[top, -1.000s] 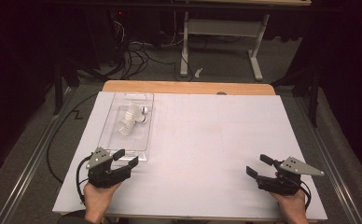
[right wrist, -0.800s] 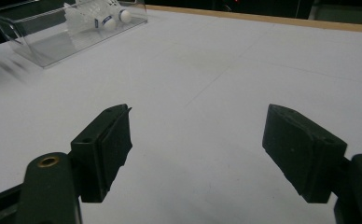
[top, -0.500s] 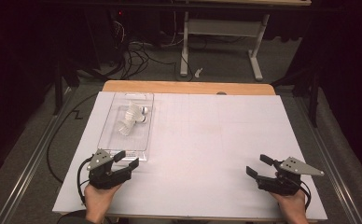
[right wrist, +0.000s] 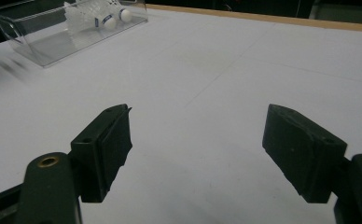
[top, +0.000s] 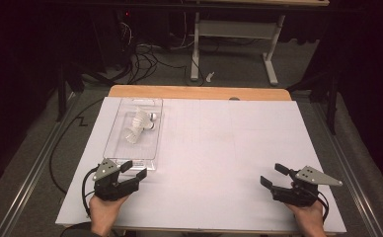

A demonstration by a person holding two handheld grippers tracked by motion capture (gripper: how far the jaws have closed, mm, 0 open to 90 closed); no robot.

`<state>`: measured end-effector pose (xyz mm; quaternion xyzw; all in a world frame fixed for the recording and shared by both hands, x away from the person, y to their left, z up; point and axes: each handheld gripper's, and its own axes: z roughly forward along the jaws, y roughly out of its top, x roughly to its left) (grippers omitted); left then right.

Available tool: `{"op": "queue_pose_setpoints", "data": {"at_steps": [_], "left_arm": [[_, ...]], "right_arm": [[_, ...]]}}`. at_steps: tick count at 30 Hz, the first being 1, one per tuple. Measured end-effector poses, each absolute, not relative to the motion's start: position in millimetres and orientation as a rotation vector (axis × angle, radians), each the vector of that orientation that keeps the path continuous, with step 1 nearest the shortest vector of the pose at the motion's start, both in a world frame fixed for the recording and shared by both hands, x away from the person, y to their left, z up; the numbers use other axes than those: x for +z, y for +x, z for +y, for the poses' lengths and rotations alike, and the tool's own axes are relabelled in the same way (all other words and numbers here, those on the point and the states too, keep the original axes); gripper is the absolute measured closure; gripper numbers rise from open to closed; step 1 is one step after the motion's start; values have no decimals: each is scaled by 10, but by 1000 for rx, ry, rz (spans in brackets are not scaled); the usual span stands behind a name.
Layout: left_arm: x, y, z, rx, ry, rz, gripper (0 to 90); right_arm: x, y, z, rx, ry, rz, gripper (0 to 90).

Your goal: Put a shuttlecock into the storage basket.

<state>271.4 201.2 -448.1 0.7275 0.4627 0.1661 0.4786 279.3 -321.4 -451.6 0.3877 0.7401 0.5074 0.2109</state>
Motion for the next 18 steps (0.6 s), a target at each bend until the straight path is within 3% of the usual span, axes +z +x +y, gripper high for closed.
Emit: {"op": "queue_pose_setpoints", "data": {"at_steps": [18], "left_arm": [[-4495,2709,2002,402,1783,1125,368]], "right_arm": [[-4514,2789,-3216,1410,1073,2056,240]]}}
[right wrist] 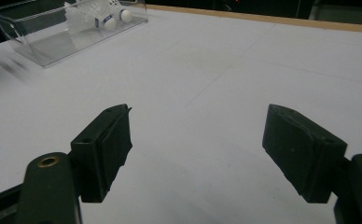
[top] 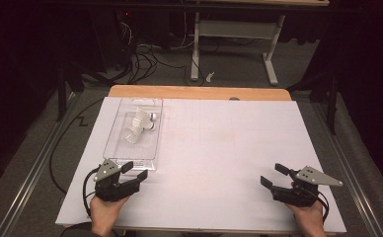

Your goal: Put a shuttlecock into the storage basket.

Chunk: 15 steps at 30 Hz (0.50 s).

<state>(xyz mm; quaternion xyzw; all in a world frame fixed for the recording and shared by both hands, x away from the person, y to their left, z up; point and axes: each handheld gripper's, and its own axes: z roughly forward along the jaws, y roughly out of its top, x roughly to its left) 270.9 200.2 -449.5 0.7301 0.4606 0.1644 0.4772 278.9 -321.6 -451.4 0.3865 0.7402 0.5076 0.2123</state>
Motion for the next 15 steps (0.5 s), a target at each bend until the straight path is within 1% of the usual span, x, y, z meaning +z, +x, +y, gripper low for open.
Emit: {"op": "queue_pose_setpoints", "data": {"at_steps": [15], "left_arm": [[-4497,2706,1998,404,1785,1122,367]], "right_arm": [[-4514,2789,-3219,1411,1074,2054,240]]}}
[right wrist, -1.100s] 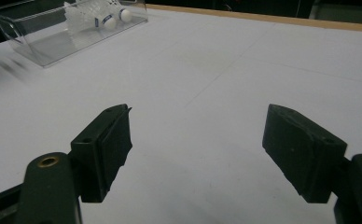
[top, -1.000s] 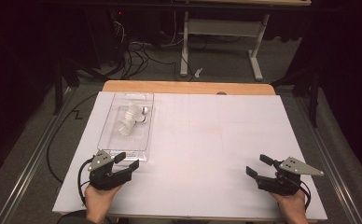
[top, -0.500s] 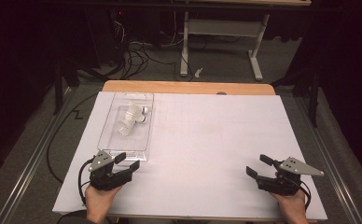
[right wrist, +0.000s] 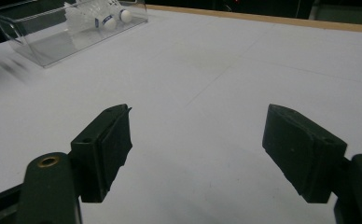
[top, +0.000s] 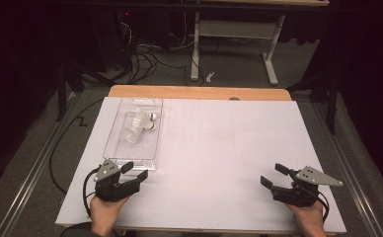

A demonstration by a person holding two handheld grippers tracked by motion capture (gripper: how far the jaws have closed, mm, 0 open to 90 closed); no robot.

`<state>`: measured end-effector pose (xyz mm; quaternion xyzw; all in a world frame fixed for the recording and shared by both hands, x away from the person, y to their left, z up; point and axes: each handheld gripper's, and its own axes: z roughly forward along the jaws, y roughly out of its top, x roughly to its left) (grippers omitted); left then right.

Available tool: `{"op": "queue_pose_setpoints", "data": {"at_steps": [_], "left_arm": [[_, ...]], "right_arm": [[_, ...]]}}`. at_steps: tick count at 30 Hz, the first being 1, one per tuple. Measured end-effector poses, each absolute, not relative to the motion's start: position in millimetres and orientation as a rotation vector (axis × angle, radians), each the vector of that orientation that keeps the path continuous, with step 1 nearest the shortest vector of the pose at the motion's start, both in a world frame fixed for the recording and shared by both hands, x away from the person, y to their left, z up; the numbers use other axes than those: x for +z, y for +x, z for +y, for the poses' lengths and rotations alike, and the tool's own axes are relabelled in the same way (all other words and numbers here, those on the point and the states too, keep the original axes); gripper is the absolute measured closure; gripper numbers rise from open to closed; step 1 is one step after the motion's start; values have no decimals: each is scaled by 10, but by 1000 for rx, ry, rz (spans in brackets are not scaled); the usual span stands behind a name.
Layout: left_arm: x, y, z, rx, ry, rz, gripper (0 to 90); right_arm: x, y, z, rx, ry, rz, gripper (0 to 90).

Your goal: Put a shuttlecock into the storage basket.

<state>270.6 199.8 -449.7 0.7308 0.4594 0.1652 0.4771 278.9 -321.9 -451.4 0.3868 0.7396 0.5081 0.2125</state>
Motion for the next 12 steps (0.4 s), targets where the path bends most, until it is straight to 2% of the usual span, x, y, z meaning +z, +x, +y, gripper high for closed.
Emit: {"op": "queue_pose_setpoints", "data": {"at_steps": [12], "left_arm": [[-4490,2702,1993,404,1785,1116,367]], "right_arm": [[-4515,2790,-3218,1407,1072,2056,240]]}}
